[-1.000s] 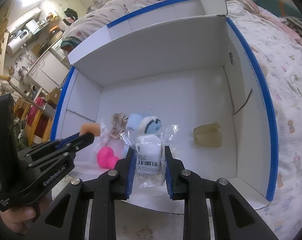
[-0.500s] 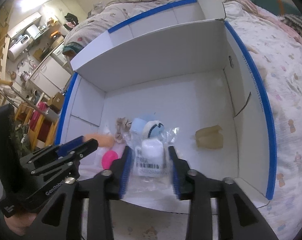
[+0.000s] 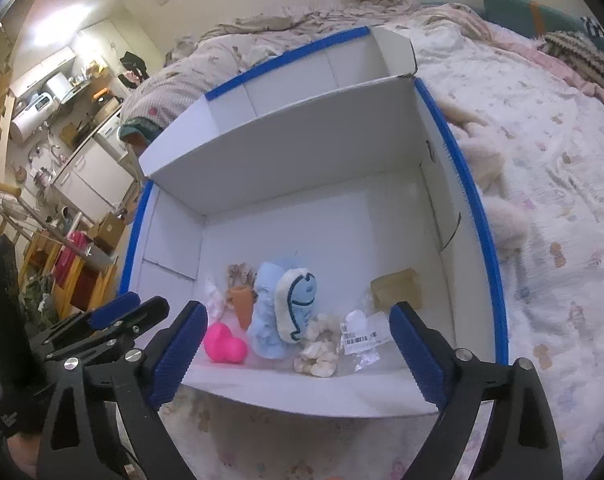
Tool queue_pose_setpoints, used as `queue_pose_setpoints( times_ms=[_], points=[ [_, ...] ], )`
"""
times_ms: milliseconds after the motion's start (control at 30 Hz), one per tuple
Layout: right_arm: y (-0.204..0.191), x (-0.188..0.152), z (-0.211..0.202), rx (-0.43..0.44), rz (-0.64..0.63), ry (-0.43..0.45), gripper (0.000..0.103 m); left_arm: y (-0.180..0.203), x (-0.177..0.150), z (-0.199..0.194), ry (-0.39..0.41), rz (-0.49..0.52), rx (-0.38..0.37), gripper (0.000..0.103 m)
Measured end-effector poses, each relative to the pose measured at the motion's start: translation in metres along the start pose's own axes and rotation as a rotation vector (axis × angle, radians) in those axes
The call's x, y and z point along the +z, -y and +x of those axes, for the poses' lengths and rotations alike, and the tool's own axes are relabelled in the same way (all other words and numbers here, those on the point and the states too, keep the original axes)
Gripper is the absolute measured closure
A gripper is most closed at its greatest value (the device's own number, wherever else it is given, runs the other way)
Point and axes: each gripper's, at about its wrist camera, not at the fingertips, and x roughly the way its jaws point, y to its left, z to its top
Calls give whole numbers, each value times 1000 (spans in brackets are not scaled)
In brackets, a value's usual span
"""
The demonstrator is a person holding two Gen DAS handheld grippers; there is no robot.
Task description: Organize soft objects
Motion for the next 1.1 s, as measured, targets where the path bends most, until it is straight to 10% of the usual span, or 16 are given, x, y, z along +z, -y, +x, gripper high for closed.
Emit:
queue_pose_setpoints(
  times_ms=[700,1100],
  points=[
    [-20,-43,-47,-42,-56,31,0,-27,-42,-50,4,-39,15,56],
    [-27,-59,-70,-75,-53,134,0,-40,-63,-87,132,-58,25,47]
  ],
)
